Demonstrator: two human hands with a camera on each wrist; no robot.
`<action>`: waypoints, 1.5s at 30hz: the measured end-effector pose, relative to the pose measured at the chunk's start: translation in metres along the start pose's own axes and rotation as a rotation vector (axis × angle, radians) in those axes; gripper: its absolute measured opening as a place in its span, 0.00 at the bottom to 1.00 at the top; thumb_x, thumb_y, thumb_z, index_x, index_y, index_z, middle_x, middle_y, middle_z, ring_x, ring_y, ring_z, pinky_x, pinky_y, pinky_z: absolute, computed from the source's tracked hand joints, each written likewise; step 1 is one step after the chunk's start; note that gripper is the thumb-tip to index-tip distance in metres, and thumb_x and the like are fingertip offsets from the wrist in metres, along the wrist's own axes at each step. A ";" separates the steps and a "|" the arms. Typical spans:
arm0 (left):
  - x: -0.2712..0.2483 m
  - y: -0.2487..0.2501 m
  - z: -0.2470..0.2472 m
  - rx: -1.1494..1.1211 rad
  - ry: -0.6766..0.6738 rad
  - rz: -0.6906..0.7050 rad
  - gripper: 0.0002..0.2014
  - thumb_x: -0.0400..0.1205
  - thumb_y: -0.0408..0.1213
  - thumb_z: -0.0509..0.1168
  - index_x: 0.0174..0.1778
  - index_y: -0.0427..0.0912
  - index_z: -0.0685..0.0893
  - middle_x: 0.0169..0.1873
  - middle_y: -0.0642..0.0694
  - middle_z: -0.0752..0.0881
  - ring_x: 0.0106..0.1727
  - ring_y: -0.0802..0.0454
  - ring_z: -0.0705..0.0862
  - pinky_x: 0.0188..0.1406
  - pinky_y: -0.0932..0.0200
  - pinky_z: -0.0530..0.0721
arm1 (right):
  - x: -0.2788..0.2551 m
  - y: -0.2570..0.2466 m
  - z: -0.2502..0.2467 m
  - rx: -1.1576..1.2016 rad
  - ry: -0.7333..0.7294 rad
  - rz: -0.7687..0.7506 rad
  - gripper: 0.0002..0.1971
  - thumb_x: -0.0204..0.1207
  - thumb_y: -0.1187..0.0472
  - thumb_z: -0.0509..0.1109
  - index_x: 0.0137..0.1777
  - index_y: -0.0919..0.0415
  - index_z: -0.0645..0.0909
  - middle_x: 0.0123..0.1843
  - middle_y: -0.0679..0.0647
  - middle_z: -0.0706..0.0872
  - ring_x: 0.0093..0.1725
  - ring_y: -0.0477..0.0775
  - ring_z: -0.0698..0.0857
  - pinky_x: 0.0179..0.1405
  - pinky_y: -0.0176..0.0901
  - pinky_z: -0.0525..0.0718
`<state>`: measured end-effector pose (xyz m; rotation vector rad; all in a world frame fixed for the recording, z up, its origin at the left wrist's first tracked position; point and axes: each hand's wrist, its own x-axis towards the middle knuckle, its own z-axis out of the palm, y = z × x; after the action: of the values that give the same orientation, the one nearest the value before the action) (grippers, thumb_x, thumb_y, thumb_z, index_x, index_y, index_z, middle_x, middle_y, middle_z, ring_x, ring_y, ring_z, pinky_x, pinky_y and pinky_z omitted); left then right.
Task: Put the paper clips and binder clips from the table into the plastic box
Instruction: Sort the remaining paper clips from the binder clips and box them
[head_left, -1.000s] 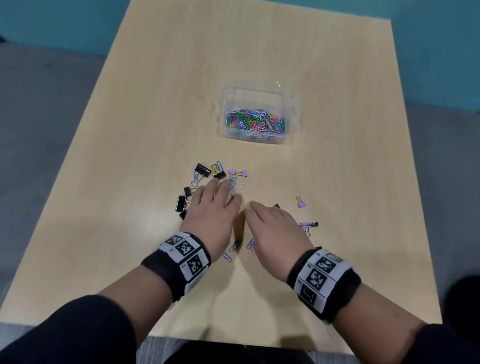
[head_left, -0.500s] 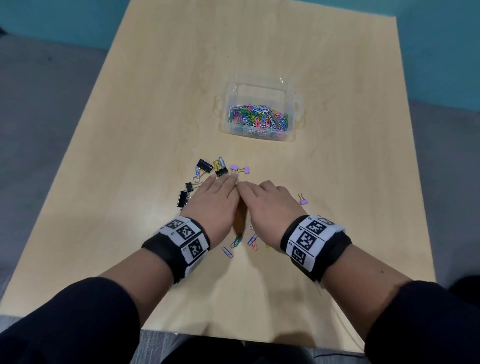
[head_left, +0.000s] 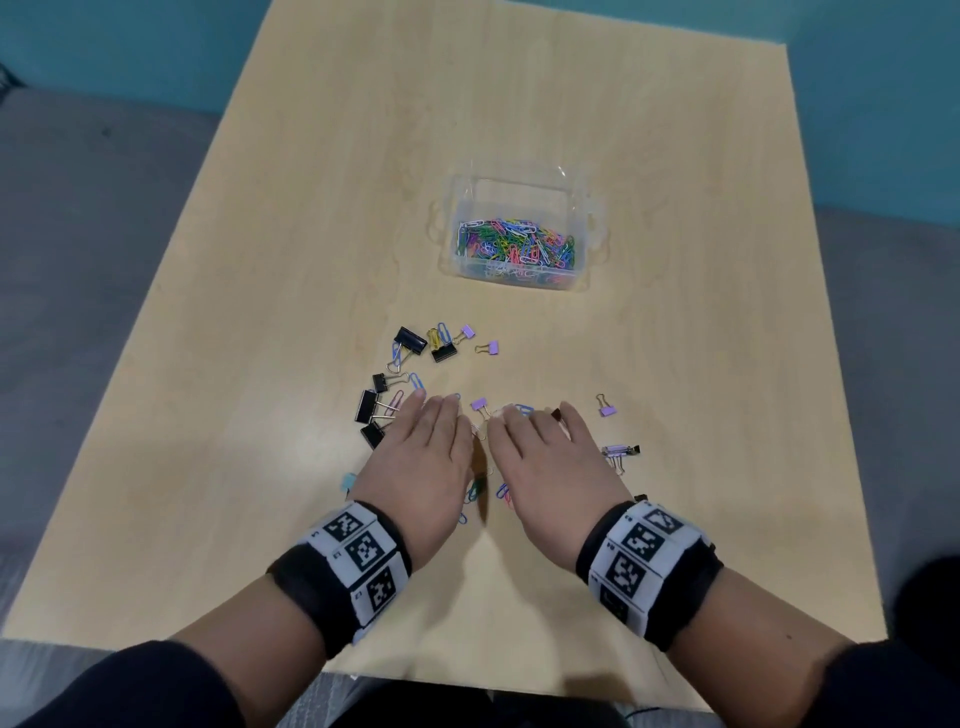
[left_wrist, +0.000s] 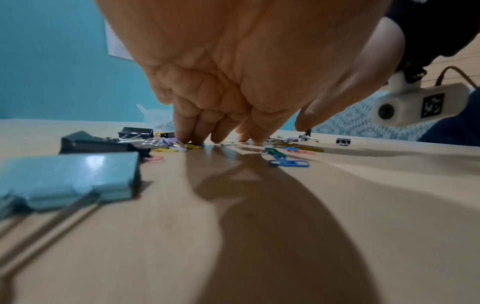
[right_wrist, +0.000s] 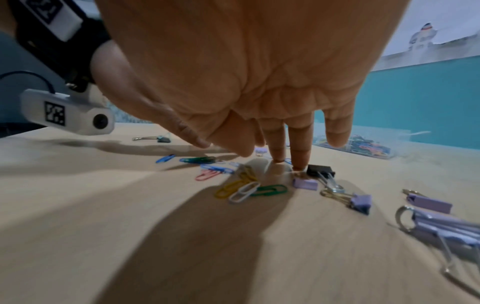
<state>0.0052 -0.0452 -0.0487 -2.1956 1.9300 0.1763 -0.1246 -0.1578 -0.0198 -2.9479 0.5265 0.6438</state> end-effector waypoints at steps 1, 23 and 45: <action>-0.002 0.003 -0.001 0.009 -0.005 0.003 0.27 0.82 0.42 0.52 0.72 0.27 0.71 0.72 0.26 0.72 0.72 0.31 0.73 0.78 0.36 0.49 | -0.003 -0.002 0.002 -0.005 0.001 -0.005 0.33 0.71 0.59 0.36 0.77 0.66 0.59 0.77 0.67 0.68 0.70 0.70 0.72 0.75 0.70 0.58; -0.043 -0.010 0.008 -0.100 0.030 -0.086 0.24 0.81 0.42 0.49 0.65 0.33 0.80 0.67 0.34 0.79 0.68 0.36 0.78 0.71 0.39 0.71 | -0.001 -0.026 -0.003 0.084 0.110 -0.109 0.26 0.70 0.62 0.53 0.69 0.66 0.73 0.71 0.63 0.76 0.71 0.66 0.74 0.71 0.65 0.71; -0.037 -0.026 0.009 -0.144 0.115 -0.045 0.19 0.77 0.39 0.63 0.63 0.38 0.80 0.68 0.39 0.78 0.70 0.35 0.74 0.71 0.38 0.69 | 0.042 -0.005 -0.010 -0.031 0.136 -0.133 0.30 0.63 0.65 0.67 0.69 0.62 0.76 0.66 0.59 0.78 0.73 0.67 0.71 0.70 0.67 0.71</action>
<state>0.0260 -0.0043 -0.0465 -2.3879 1.9829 0.1920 -0.0832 -0.1681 -0.0283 -3.0387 0.3290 0.4450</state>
